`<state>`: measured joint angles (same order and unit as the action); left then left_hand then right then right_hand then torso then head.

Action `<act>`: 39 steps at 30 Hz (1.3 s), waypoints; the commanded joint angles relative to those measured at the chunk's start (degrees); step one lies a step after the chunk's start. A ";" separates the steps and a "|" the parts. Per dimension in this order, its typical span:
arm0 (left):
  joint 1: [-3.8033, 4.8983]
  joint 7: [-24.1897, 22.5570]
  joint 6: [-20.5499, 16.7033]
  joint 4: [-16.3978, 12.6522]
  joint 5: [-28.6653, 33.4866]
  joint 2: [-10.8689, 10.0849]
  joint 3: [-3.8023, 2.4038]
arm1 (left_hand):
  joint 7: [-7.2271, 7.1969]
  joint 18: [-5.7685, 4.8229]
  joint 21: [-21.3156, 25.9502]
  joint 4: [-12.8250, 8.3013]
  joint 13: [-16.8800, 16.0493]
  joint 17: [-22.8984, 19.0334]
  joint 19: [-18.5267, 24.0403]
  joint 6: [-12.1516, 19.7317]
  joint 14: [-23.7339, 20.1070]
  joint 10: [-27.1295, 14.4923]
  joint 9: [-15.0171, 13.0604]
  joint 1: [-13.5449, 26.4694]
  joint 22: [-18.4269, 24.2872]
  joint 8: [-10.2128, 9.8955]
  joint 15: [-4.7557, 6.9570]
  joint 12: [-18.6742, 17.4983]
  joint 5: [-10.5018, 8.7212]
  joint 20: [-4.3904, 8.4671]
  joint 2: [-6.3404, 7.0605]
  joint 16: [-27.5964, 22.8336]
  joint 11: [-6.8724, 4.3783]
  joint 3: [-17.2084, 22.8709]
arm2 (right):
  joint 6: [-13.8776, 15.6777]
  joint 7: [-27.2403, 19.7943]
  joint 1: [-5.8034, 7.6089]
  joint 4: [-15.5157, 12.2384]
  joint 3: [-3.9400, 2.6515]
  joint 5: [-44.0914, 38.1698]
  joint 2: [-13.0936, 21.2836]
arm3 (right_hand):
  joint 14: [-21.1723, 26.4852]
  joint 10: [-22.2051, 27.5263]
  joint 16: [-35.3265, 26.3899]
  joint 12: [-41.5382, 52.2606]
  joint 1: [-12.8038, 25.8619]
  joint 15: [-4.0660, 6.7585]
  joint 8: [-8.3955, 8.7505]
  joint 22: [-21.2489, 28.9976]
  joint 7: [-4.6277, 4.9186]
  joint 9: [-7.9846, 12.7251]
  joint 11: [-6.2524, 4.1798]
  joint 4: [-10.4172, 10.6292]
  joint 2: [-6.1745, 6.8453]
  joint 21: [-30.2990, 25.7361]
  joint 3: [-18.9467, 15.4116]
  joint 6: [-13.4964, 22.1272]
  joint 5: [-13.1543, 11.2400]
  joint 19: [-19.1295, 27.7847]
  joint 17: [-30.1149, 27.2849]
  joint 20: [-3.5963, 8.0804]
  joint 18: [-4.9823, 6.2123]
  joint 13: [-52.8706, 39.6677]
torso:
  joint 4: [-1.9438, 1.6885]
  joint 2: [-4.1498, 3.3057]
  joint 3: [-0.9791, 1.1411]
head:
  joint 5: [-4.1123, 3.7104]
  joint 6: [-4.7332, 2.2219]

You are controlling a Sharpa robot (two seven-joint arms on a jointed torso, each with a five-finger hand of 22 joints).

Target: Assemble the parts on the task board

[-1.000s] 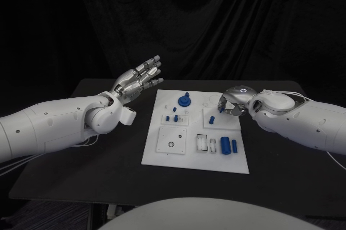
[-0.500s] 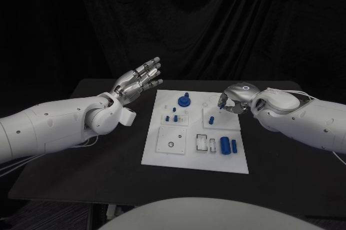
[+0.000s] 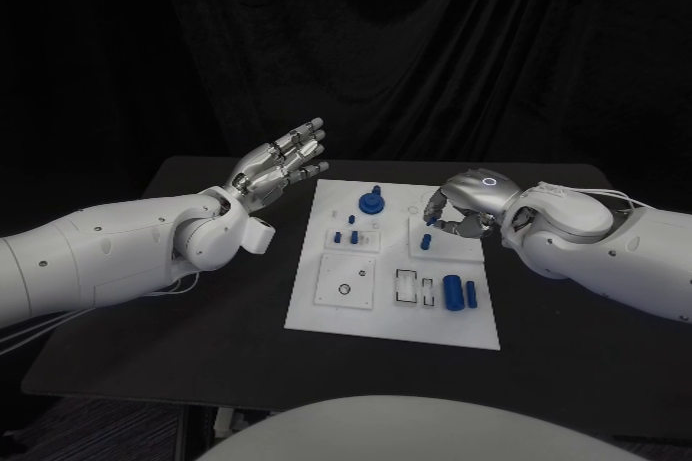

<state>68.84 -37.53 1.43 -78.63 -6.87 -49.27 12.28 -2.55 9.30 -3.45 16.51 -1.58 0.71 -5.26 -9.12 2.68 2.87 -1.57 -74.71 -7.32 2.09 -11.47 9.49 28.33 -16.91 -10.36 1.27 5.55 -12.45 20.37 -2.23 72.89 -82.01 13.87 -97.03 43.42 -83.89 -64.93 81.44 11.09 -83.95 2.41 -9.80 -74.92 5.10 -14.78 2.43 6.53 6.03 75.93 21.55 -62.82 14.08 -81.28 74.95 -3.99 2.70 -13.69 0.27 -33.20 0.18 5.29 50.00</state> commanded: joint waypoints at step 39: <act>-0.27 -0.14 0.70 0.03 0.03 0.72 -0.06 | 0.22 -0.42 -0.28 -0.08 0.08 0.08 -0.35 0.21 0.13 -0.83 0.02 -0.53 0.09 0.31 -0.35 -0.63 0.33 0.11 -0.27 0.21 -0.49 0.25 | -9.64 2.21 -3.10 -0.58 0.12 -3.52 -12.84 | -0.28 -0.94 -0.13 -0.66 0.46 -0.60 0.85 -10.67 0.51 -0.13 0.33 -0.32 0.51 -0.31 0.17 0.15 0.20 0.11 -0.19 -0.46 0.60 0.40 | 0.06 0.00 -0.08 | 1.51 0.00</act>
<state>68.67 -37.28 1.41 -78.60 -6.86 -48.69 12.27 -2.55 9.30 -3.45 16.51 -1.52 0.70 -5.26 -9.12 2.68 2.35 -1.56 -74.93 -7.28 2.09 -11.47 8.82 28.33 -16.90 -10.58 1.27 5.03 -12.45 12.48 -1.53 69.98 -82.67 14.03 -99.87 30.62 -84.06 -65.42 81.45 10.42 -83.44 2.24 -9.19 -74.91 5.30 -14.86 2.78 6.53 6.56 75.80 21.56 -62.59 14.09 -81.15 74.73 -4.12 2.70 -13.30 0.36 -33.23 0.11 7.02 50.00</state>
